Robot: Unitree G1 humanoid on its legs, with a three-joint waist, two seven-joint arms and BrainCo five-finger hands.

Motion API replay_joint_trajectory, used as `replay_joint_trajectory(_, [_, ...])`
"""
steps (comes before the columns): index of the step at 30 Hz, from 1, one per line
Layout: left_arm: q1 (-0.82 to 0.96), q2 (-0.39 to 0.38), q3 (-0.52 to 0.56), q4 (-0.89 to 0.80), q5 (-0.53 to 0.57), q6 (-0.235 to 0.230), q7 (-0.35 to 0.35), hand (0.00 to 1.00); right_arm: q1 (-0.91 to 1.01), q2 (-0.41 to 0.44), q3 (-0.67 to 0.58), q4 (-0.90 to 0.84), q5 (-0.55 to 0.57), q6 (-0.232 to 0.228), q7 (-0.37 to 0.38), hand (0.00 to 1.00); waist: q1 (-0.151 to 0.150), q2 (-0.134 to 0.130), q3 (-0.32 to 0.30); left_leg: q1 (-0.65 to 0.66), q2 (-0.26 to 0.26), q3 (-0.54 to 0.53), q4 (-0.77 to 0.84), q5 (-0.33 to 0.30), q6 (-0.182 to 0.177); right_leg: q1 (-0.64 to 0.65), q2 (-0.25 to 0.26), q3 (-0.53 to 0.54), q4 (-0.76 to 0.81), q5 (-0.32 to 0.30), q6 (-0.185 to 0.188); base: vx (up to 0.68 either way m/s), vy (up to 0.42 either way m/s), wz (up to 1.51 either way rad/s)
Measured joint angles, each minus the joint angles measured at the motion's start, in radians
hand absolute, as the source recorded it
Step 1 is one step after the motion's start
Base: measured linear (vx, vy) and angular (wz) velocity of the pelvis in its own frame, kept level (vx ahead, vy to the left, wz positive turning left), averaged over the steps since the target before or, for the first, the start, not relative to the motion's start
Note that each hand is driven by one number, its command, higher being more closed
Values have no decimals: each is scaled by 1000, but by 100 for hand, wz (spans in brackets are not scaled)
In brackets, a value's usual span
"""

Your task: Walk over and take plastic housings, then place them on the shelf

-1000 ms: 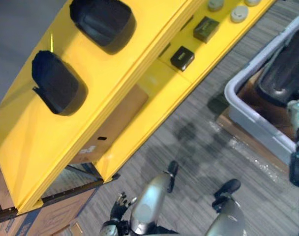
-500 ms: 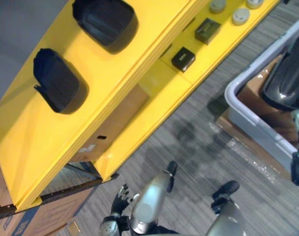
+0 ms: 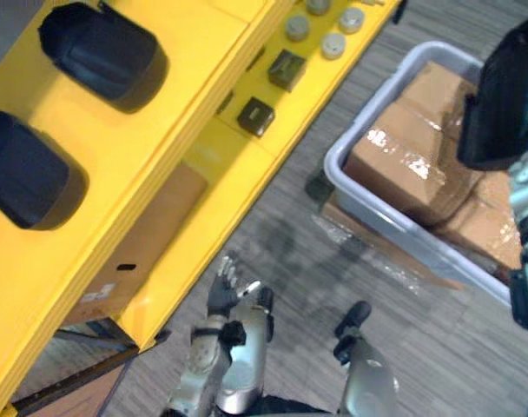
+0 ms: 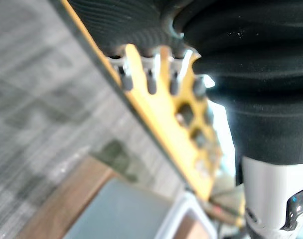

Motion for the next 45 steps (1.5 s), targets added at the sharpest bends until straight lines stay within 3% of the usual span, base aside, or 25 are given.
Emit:
replay_joint_trajectory(3, [-57, 16, 5, 6, 44, 22, 48, 0, 39, 51, 12, -74, -19, -11, -8, 100, -23, -24, -3, 30, 11, 6, -30, 11, -13, 16, 9, 7, -10, 3, -4, 19, -26, -15])
replay_joint_trajectory(7, [-200, 14, 19, 102, 17, 33, 98, 0, 115, 136, 18, -181, -69, -63, -53, 100, -43, -83, -22, 72, 31, 54, -62, 16, -22, 20, 36, 49, -34, 15, -20, 11, -23, -34])
replay_joint_trajectory(9, [-298, 14, 51, 210, -61, 35, 102, 0, 175, 190, 18, -281, -108, -89, -80, 100, -77, -130, -44, 91, 39, 82, -72, 17, -24, 28, 45, 68, -57, 28, -24, -8, 5, -27])
replay_joint_trajectory(11, [-361, 9, 72, 262, -147, 34, 95, 0, 219, 217, 17, -358, -140, -118, -89, 100, -90, -166, -64, 109, 44, 113, -77, 17, -24, 29, 55, 102, -80, 42, -25, -17, 17, -46])
replay_joint_trajectory(14, [-489, 8, 85, 366, -264, 27, 80, 0, 279, 242, 16, -469, -180, -166, -108, 100, -125, -206, -87, 116, 49, 156, -78, 15, -27, 29, 71, 134, -120, 72, -28, -37, 1, -38])
replay_joint_trajectory(16, [-559, 7, 89, 426, -327, 19, 71, 0, 298, 261, 16, -508, -198, -200, -111, 100, -139, -218, -94, 126, 55, 179, -73, 9, -30, 28, 74, 156, -132, 85, -31, -49, 23, -41])
replay_joint_trajectory(21, [-795, 7, 120, 592, -494, 13, 64, 0, 284, 266, 19, -548, -263, -279, -132, 100, -172, -226, -93, 95, 66, 222, -54, 0, -33, -11, 87, 190, -161, 106, -28, -77, 4, -28])
replay_joint_trajectory(26, [-905, 11, 126, 656, -644, 11, 38, 0, 198, 267, 64, -542, -264, -298, -133, 100, -195, -231, -91, 48, 78, 248, -34, -2, -38, -66, 101, 210, -166, 138, -46, -32, 27, -18])
replay_joint_trajectory(30, [-961, 2, 126, 690, -789, 8, -38, 0, 132, 286, 88, -542, -263, -327, -134, 100, -217, -231, -91, 36, 81, 248, -35, -2, -39, -78, 105, 213, -165, 140, -46, 35, 56, 1])
replay_joint_trajectory(35, [-1011, -4, 121, 690, -835, -5, -148, 0, 99, 304, 132, -538, -263, -352, -134, 100, -216, -232, -91, 35, 74, 248, -36, -3, -39, -78, 104, 214, -165, 141, -45, 20, 73, 3])
replay_joint_trajectory(45, [-1014, -45, 64, 690, -810, -49, -179, 0, 48, 376, 180, -496, -231, -371, -136, 100, -216, -230, -90, 31, 60, 248, -19, -13, -26, -78, 90, 224, -165, 147, -36, -31, 71, -1])
